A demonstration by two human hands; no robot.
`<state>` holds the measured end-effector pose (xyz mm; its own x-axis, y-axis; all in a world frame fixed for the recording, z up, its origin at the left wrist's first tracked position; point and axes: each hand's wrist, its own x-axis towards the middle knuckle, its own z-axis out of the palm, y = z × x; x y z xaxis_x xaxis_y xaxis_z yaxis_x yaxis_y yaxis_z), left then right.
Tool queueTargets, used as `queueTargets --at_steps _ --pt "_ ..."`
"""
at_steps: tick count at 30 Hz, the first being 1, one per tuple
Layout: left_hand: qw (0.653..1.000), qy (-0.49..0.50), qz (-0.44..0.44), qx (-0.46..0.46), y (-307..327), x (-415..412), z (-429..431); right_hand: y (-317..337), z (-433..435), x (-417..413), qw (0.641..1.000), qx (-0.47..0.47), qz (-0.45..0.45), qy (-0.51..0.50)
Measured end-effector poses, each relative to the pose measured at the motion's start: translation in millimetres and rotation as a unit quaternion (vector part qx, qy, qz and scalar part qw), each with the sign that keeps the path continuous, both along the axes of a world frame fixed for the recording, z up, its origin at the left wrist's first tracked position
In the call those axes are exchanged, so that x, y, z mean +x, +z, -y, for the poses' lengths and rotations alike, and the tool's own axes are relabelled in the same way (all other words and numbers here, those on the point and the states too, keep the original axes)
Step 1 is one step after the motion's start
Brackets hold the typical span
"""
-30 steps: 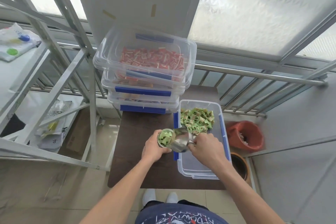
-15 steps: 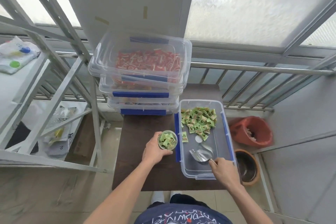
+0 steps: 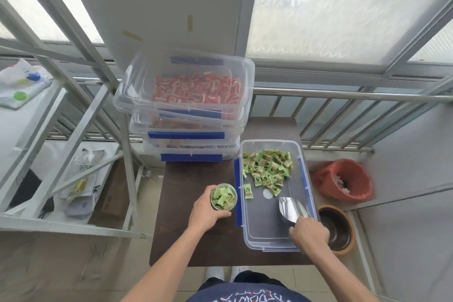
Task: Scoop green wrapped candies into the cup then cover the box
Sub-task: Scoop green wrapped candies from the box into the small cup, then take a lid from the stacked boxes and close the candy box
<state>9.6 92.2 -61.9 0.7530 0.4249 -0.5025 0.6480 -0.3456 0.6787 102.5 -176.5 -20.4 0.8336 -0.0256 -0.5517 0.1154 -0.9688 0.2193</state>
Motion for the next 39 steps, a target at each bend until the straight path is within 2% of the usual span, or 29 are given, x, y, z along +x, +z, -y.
queueTargets --at_steps 3,5,9,11,17,21,25,27,29,30,34,35,37,39 --pt "1.000 0.000 0.000 0.006 -1 0 0 24 -31 22 0.998 0.047 0.004 0.032" --pt "1.000 -0.010 -0.003 0.012 -2 1 -1 44 -60 40 0.990 0.127 0.032 0.056" --pt "0.998 -0.052 -0.024 0.026 -2 4 -6 82 -120 75 0.935 0.342 0.081 0.047" --pt "0.997 -0.065 -0.030 0.032 -1 4 -8 93 -144 89 0.914 0.396 0.078 0.037" --pt "0.998 -0.056 -0.021 0.014 -9 1 -10 72 -158 88 0.926 0.376 0.009 0.036" --pt "0.998 -0.063 -0.022 -0.009 -10 2 -17 64 -153 84 0.907 0.421 -0.009 -0.011" --pt "0.992 -0.081 -0.042 -0.087 9 15 -43 73 -155 96 0.897 0.441 -0.003 -0.040" --pt "0.995 -0.030 -0.031 -0.095 24 29 -66 79 -155 104 0.886 0.460 0.001 -0.054" --pt "0.992 0.099 0.006 -0.084 38 43 -99 87 -155 112 0.873 0.483 0.015 -0.069" --pt "0.979 0.178 0.028 -0.091 45 49 -116 92 -155 116 0.865 0.495 0.021 -0.077" --pt "0.877 0.455 0.121 -0.097 84 59 -189 113 -159 128 0.818 0.561 0.049 -0.115" --pt "0.858 0.484 0.147 -0.089 95 61 -206 118 -162 130 0.805 0.577 0.057 -0.127" --pt "0.844 0.494 0.194 -0.083 114 71 -235 127 -170 135 0.785 0.601 0.061 -0.138" --pt "0.836 0.490 0.230 -0.094 130 83 -245 134 -182 137 0.787 0.603 0.050 -0.118"
